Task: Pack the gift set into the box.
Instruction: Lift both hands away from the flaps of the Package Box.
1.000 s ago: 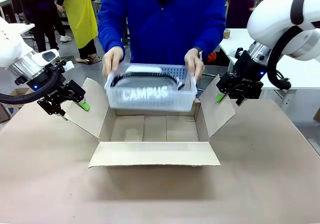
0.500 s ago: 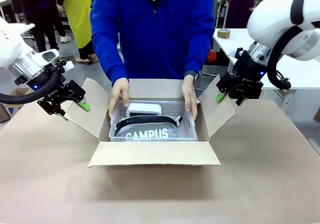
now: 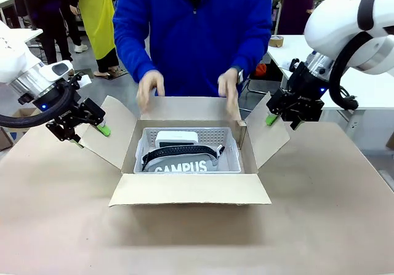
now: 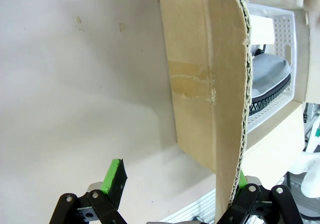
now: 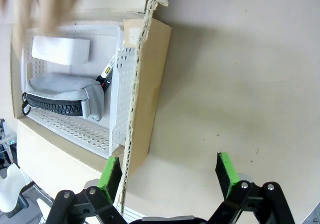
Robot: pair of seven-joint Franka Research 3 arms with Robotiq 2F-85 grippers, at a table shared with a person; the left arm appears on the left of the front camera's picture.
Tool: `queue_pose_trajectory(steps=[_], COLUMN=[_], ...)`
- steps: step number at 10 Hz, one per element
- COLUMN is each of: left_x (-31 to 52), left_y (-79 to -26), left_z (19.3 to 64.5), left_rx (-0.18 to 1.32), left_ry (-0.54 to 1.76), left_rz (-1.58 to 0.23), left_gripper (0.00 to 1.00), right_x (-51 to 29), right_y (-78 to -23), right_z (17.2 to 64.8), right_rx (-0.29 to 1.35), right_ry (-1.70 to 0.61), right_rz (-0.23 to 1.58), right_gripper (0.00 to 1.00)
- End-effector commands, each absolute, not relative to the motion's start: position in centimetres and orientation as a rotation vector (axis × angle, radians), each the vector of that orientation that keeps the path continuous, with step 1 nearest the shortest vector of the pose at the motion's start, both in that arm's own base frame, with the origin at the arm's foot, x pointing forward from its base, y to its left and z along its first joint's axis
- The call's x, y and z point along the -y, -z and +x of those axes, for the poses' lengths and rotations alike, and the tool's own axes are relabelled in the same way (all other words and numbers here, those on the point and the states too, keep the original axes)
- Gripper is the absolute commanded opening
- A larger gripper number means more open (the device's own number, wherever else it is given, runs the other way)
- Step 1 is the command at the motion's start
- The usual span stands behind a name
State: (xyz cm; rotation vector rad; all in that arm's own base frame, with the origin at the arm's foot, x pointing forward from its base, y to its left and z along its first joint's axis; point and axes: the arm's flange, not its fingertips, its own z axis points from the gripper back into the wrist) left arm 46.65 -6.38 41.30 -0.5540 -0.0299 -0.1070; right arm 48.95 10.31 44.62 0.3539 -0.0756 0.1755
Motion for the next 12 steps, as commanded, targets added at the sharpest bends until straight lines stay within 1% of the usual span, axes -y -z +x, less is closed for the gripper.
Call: queue_pose_trajectory(steps=[1,2,3,4,5,6,8,9,10,11,12], left_x=[6.3,6.4,3.9,0.3,-2.5,-5.1,-8.9,-10.6,-11.0,-10.4,-10.4], left_y=[-41.5,-41.3,-45.3,-48.0,-48.8,-48.4,-46.0,-44.4,-43.5,-46.8,-46.8], left_z=[46.5,46.6,44.3,42.1,41.0,40.3,39.5,39.6,40.4,37.6,37.6], left_rx=[0.029,0.030,0.089,0.112,0.100,0.082,0.130,0.148,0.115,0.150,0.150], left_ry=[0.100,0.107,0.181,0.185,0.214,0.216,0.163,0.090,-0.064,0.144,0.144], left_rz=[-0.542,-0.554,-0.757,-0.956,-1.094,-1.220,-1.430,-1.503,-1.460,-1.429,-1.429], left_gripper=[1.00,1.00,1.00,1.00,1.00,1.00,1.00,1.00,1.00,1.00,1.00], right_x=[-10.3,-10.3,-7.7,-4.0,-0.6,2.5,8.1,10.3,10.9,10.0,10.0], right_y=[-44.9,-44.6,-48.8,-52.0,-53.4,-53.8,-52.1,-50.4,-49.3,-53.3,-53.3], right_z=[49.0,49.0,46.8,44.8,43.6,42.6,40.9,40.1,40.1,39.3,39.3], right_rx=[0.073,0.076,0.167,0.177,0.196,0.181,0.256,0.312,0.343,0.280,0.280], right_ry=[-0.170,-0.175,-0.203,-0.207,-0.178,-0.190,-0.096,-0.011,0.074,-0.067,-0.067], right_rz=[0.348,0.354,0.462,0.648,0.784,0.942,1.152,1.199,1.166,1.141,1.141], right_gripper=[1.00,1.00,1.00,1.00,1.00,1.00,1.00,1.00,1.00,1.00,1.00])
